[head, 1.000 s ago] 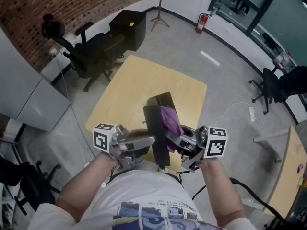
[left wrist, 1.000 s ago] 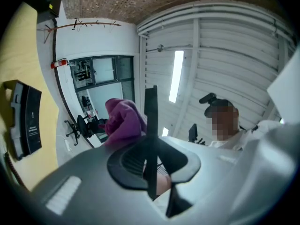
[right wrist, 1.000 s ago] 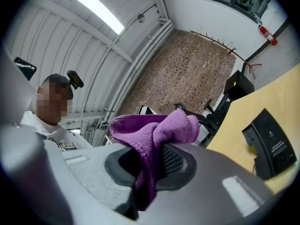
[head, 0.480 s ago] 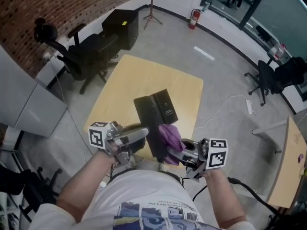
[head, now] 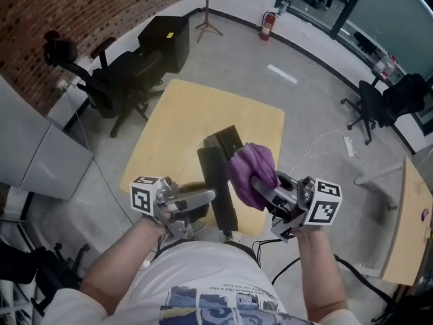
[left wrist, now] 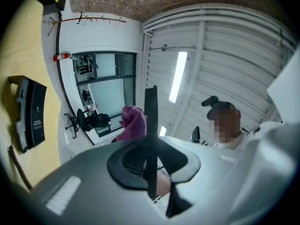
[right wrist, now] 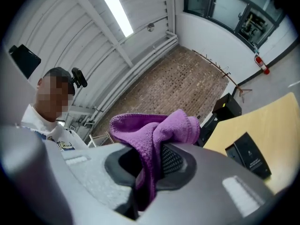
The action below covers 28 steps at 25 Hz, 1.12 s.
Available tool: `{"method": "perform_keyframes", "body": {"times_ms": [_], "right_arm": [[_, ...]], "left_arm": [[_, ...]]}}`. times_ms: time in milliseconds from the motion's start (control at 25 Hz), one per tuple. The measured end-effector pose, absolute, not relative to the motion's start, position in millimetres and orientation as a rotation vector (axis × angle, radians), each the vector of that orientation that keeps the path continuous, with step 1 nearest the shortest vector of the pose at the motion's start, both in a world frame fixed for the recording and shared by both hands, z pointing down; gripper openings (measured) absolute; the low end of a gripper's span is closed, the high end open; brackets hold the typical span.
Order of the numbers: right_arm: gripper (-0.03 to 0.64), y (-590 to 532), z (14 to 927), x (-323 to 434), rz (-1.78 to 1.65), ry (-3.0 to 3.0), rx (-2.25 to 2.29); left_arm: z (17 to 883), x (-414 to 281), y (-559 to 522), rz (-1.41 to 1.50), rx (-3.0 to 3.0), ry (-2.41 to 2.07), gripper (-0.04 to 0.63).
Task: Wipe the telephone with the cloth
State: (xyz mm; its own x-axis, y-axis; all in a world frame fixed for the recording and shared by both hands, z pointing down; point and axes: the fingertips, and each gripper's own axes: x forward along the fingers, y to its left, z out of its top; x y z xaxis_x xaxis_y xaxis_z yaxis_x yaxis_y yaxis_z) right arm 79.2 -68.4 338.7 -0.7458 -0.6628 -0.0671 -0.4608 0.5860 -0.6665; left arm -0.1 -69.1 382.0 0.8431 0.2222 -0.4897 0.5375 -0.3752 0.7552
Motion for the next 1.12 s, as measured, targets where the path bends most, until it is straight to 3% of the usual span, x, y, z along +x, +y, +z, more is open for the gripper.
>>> {"method": "perform_keyframes", "body": {"times_ms": [360,720,1120], "right_arm": [[0.043,-83.0,297.9,59.3,-0.785,2.56,-0.907],[0.043,-58.3,337.5,32.1,-0.928,2.57,-0.932],[0.043,-16.5,385.4,50.6,-1.114,2.482,-1.097]], "left_arm": [[396.5,-7.9,-60.1,-0.315,1.945,0.56,0.077],[409.8,-14.0,-79.6,-0.293,1.917,0.544,0.075],[419.1,3.4,-110.7,-0.354,1.869,0.508,0.077]]}}
